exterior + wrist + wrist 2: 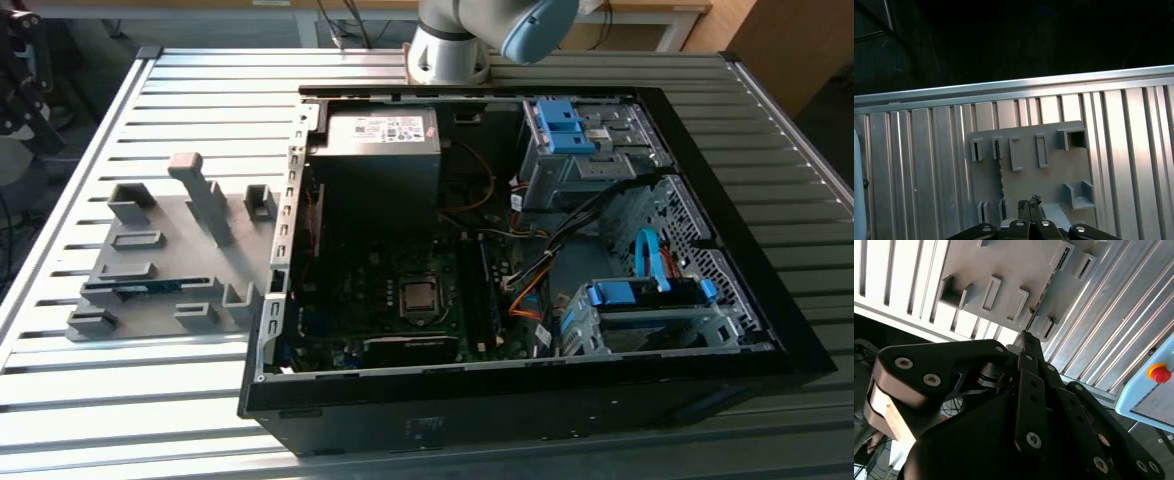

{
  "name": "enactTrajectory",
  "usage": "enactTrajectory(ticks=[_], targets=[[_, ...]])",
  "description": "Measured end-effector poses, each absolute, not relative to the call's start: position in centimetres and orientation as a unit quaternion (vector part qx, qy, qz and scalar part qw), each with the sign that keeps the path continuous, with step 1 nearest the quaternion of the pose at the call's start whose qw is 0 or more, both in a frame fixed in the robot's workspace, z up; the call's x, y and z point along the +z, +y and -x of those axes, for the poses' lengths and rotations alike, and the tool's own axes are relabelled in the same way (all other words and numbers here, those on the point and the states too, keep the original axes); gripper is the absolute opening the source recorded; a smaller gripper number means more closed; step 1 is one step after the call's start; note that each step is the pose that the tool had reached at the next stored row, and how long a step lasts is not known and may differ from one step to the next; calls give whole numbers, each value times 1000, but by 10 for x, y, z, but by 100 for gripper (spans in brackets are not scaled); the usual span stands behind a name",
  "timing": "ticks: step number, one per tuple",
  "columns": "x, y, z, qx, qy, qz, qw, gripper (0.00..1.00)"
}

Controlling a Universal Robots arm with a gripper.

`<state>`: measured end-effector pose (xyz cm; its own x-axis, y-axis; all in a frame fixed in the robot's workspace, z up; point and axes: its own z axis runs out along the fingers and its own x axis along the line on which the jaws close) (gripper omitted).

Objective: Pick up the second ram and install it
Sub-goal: 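Pick up the second ram and move it above second insertion slot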

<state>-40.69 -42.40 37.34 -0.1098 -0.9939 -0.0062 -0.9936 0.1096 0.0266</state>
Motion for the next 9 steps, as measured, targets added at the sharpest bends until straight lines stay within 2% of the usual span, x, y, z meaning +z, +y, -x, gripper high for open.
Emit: enactTrajectory(ticks=[9], targets=[[370,-428,411,-12,-730,-684,3,11]])
